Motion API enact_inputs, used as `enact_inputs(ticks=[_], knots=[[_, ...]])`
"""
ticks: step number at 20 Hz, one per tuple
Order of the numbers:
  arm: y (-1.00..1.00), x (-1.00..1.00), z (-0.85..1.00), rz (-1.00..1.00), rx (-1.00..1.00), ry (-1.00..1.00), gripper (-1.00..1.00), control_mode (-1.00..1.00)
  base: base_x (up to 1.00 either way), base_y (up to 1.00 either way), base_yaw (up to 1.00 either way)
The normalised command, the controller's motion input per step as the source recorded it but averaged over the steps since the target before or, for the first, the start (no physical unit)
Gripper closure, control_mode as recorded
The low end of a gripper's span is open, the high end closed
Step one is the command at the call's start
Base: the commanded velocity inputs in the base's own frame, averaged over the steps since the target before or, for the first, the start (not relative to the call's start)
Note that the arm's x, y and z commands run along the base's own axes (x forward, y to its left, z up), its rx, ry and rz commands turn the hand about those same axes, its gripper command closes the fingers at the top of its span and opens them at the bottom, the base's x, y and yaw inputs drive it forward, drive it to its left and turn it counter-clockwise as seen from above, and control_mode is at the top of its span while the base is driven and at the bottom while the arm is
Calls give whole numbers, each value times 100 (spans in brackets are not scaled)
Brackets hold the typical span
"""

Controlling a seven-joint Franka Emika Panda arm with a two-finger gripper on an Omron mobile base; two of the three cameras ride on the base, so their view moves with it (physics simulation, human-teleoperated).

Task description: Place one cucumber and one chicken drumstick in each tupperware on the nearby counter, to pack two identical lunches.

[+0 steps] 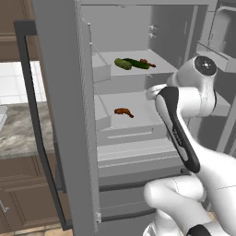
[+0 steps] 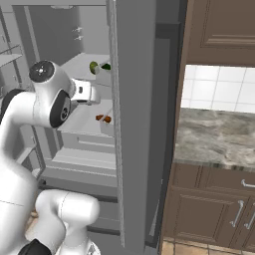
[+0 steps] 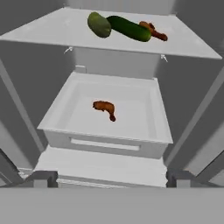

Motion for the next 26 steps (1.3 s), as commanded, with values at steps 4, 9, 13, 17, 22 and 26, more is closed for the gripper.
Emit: enact_inputs(ticks=[4, 9, 13, 17, 22, 26], knots=[[8, 0, 49, 2, 0, -28, -100, -100, 0, 0, 0], [27, 4, 40, 0, 0, -18, -100, -100, 0, 0, 0], [16, 38, 38, 0, 0, 0, -100, -100, 0, 0, 0], [0, 53, 41, 0, 4, 3, -100, -100, 0, 0, 0], [2, 53, 18, 0, 3, 6, -100, -100, 0, 0, 0], [11, 23, 0, 0, 0, 1, -100, -100, 0, 0, 0]])
